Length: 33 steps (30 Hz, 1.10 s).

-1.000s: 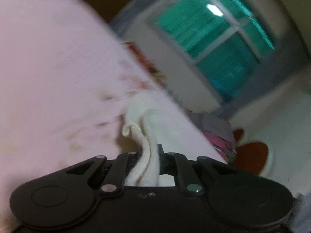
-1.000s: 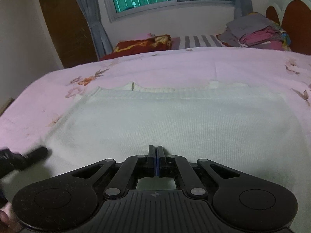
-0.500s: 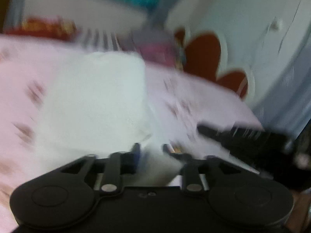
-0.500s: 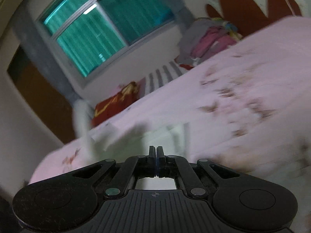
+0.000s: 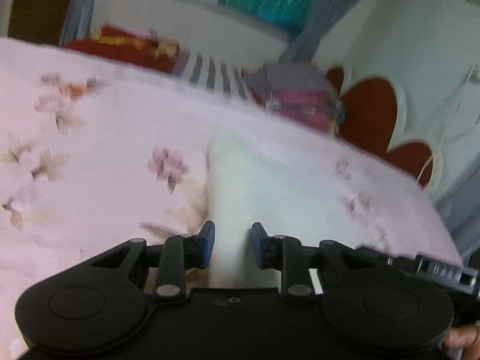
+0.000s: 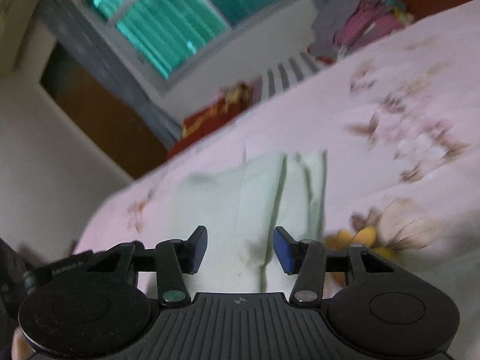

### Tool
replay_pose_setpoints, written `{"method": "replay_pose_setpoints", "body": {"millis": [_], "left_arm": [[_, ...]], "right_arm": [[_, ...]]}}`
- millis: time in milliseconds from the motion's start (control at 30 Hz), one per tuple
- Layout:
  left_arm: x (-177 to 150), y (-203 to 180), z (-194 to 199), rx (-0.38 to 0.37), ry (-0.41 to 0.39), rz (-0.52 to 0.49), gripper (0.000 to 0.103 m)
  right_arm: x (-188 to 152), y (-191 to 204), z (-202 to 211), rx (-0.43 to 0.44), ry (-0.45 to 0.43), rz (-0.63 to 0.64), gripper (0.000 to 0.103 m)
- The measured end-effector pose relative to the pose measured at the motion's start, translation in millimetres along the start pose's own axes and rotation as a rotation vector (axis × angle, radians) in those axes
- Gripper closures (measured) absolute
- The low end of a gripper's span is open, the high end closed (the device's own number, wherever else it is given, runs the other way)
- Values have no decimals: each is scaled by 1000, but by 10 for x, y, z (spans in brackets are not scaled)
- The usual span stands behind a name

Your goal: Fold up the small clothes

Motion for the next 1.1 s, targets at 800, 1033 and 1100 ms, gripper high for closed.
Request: {"method": "replay_pose_setpoints", "body": {"millis": [800, 1033, 1100], "left_arm": [[78, -53, -71, -101, 19, -150, 78], [-212, -479, -282, -134, 140, -277, 77], [-246, -464, -307, -131, 121, -274, 78]], "right_arm": [[-257, 187, -661, -64, 175, 169, 86], [-6, 100, -253, -93, 125, 151, 88], [-153, -172, -358, -175, 181, 150, 88]]}}
Point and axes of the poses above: each gripper's, at about its wrist camera, not at the fingertips, and z roughly against the way its jaws point, y to its left, x to its top, the point moved 10 cm from there along -z, roughly the way its jaws point, and after that the axes turned 3 degrees about -y, right-handed, at the moved point
